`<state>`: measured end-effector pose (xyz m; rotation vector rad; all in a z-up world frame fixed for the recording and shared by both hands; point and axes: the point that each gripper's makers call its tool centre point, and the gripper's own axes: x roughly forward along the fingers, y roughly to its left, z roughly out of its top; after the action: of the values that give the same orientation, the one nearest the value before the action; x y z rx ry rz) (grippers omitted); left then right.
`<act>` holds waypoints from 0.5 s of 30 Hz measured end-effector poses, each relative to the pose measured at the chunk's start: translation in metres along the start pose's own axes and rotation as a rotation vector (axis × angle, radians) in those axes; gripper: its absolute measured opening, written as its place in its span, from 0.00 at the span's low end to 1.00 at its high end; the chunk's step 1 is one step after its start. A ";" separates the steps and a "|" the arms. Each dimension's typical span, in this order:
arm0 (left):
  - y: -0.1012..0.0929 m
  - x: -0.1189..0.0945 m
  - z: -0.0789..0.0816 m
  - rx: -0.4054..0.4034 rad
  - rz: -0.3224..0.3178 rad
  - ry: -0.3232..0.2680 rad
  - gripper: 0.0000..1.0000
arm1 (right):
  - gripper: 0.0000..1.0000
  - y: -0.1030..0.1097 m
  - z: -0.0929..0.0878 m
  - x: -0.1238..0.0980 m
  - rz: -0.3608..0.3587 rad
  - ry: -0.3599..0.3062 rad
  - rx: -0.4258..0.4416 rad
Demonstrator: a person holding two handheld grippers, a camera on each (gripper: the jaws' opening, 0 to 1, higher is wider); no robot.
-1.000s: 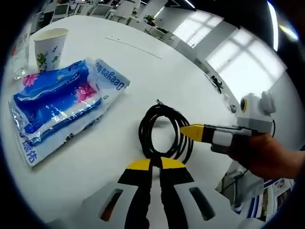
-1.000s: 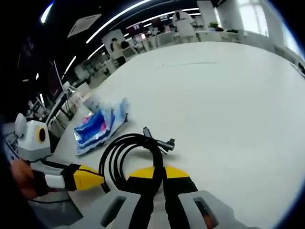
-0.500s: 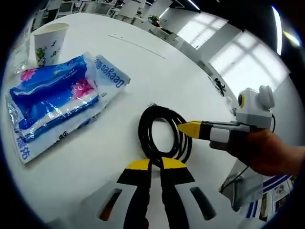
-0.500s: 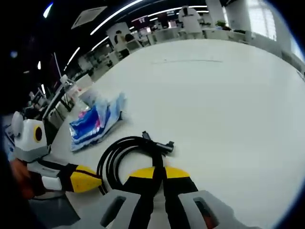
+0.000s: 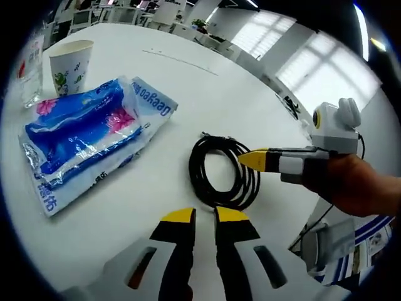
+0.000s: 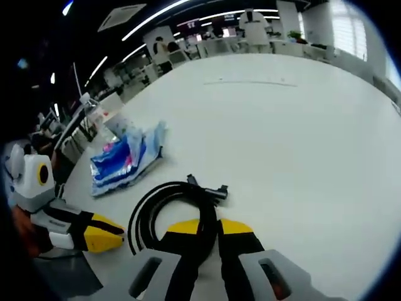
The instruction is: Arrange the tabletop items into an orderly group along one side of the table until the central work area is clear of visible clutter.
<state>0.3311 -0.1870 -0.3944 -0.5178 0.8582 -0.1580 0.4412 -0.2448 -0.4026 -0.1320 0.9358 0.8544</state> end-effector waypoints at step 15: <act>0.036 -0.033 0.001 0.017 0.085 -0.046 0.09 | 0.16 0.001 0.002 -0.013 -0.022 -0.016 -0.021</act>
<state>0.3079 -0.1442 -0.3893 -0.4668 0.8320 -0.0751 0.4377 -0.2507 -0.3918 -0.1537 0.9090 0.8437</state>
